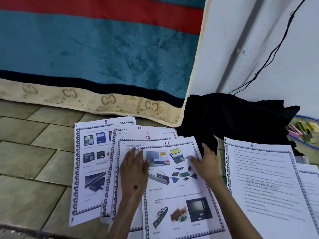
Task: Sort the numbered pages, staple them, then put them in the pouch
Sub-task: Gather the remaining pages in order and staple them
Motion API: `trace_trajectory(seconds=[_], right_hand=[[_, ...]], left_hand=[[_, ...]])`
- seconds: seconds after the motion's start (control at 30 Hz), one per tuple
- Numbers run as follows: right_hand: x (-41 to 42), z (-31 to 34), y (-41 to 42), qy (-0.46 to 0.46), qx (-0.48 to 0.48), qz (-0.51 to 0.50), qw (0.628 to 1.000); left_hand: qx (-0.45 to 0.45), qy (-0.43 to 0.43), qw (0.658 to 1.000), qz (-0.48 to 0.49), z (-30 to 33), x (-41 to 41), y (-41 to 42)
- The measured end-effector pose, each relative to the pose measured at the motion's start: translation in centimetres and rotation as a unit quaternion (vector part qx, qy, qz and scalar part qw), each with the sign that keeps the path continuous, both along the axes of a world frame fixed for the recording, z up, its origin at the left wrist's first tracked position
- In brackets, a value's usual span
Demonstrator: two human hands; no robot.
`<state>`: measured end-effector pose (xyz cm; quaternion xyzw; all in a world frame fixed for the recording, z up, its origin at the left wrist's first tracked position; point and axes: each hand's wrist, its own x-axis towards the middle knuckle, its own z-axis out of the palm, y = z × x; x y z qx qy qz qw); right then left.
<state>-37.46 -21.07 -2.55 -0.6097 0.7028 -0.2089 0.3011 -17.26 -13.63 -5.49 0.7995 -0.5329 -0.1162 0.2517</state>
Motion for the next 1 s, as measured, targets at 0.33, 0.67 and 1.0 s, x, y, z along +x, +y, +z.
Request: trace_trajectory(seconds=[0.33,0.67,1.0], right_hand=[[-0.8,-0.5,1.8,-0.293,-0.041,0.022,0.955],[-0.4,-0.7,2.5,-0.367,-0.004,-0.008,0.930],[0.5,-0.8,1.5,-0.271,0.072,0.116,0.953]], left_hand=[[0.009,0.018,1.000,0.000,-1.4,-0.6,0.5],[-0.099,0.369,0.919,0.095,1.5,2.1,0.7],[-0.021,0.272,0.960,0.057,2.6,6.2,-0.2]])
